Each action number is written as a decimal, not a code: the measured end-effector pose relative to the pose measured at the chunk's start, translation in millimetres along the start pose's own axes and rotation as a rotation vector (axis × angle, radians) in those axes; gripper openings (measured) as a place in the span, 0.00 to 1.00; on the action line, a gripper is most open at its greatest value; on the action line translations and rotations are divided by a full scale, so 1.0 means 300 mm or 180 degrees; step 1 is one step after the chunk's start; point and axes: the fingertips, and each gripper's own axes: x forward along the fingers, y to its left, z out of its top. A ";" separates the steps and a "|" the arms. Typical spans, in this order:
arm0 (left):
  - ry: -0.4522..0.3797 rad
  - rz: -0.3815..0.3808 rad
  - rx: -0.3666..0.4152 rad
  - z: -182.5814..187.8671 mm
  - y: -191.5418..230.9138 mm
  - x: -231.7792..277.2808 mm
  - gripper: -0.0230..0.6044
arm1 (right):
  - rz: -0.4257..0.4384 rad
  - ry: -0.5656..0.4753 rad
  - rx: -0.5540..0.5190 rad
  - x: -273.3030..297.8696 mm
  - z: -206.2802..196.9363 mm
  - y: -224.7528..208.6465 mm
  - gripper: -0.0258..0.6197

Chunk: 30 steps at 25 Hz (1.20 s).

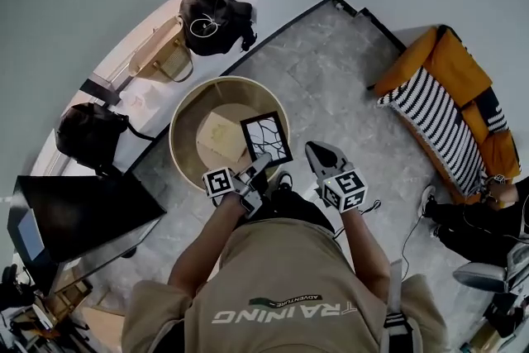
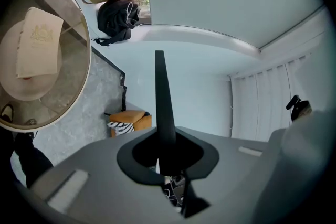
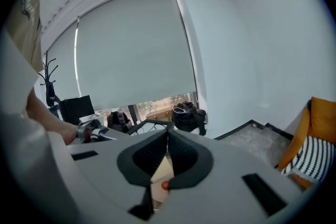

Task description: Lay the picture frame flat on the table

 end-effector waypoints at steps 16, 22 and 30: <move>0.0015 0.0503 -0.0381 0.097 0.537 0.167 0.11 | 0.0132 0.0618 0.0196 0.342 -0.476 -0.278 0.05; 0.0027 0.0661 -0.0460 0.095 0.810 0.204 0.11 | 0.0211 0.0660 0.0349 0.455 -0.720 -0.359 0.05; -0.0013 0.0898 -0.0678 0.118 1.116 0.208 0.11 | 0.0443 0.0918 0.0524 0.509 -1.022 -0.350 0.05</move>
